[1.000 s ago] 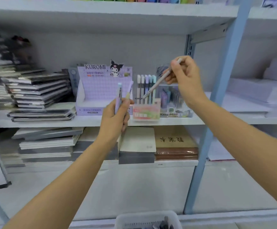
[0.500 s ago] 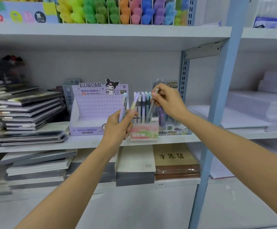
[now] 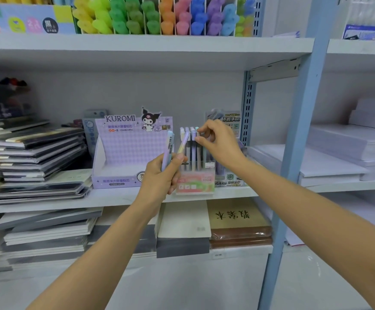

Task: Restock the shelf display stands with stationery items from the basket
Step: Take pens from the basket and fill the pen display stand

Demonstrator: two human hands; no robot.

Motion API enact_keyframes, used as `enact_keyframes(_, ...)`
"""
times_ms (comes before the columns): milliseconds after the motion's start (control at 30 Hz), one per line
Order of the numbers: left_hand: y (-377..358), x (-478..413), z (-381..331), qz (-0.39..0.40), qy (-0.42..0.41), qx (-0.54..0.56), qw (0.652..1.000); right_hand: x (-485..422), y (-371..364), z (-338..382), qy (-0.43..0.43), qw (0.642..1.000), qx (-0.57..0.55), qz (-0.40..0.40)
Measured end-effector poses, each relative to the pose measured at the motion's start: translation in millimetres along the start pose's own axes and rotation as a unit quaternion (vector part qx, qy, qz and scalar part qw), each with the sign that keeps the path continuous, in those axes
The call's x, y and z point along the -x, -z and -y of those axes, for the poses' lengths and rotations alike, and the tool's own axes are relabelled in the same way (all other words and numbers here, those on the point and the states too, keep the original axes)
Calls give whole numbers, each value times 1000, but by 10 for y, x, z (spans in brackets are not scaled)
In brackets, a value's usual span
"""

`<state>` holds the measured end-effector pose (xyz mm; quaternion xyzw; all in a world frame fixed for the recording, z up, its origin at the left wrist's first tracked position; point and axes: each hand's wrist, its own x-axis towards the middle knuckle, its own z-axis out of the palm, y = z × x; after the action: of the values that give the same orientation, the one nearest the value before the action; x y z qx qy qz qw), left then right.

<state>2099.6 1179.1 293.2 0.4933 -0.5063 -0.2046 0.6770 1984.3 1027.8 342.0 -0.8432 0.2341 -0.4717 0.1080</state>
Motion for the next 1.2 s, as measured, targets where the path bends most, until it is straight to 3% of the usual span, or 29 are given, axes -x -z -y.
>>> enact_keyframes(100, 0, 24, -20, 1, 2, 0, 1000, 27, 72, 31, -20, 1000, -15, -17)
enact_keyframes(200, -11, 55, -52, 4, 2, 6, 1000, 99, 200, 168, -46, 985, -161, -38)
enact_keyframes(300, -54, 88, -103, 12, 2, 11, 1000, 194, 297, 321, -89, 941, -319, 64)
enact_keyframes(400, -117, 128, -161, 30, -5, 16, 999, 292, 315, 394, -65, 924, -352, 130)
enact_keyframes(600, -54, 154, -227, -61, 11, 79, 995, 317, 465, 306, -109, 887, -445, 51)
enact_keyframes(800, -82, 147, -375, -140, 4, 240, 961, 543, 555, 167, -113, 874, -421, 213)
enact_keyframes(900, -175, 159, -404, -134, 17, 236, 962, 657, 507, 181, -102, 856, -438, 255)
enact_keyframes(1067, -251, 181, -406, -127, 32, 112, 985, 718, 524, 304, -87, 881, -364, 290)
enact_keyframes(1200, -283, 209, -447, -47, 3, 30, 998, 580, 575, 509, -62, 928, -348, 116)
